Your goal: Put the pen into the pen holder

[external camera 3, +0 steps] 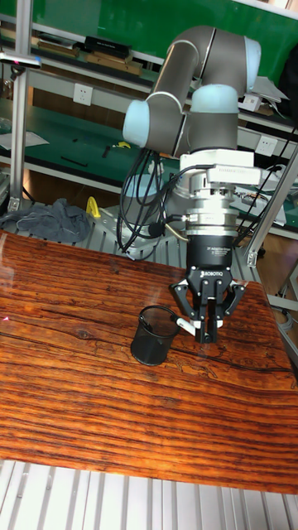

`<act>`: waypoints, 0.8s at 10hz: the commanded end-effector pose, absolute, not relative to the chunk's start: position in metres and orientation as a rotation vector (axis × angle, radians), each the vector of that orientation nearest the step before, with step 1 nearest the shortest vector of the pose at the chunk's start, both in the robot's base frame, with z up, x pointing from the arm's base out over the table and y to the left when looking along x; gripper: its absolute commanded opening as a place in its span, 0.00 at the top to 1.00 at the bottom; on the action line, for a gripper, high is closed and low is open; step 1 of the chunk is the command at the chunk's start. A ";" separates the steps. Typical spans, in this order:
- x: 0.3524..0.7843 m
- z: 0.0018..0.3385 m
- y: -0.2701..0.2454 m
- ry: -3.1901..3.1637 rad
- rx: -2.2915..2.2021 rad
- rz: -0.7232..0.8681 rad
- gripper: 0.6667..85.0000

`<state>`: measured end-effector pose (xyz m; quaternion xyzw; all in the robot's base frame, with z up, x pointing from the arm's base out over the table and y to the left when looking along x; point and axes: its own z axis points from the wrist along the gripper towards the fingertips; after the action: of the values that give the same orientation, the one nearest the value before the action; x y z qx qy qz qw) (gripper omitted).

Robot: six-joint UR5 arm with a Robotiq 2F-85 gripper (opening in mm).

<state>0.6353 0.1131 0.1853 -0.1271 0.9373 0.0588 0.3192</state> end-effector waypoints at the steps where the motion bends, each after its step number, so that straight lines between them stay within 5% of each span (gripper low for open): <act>1: 0.625 0.175 0.110 2.422 -0.356 0.161 0.99; 8: 0.614 0.163 0.099 2.391 -0.386 0.168 0.99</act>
<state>0.6175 0.1049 0.1670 -0.1479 0.9271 0.0612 0.3389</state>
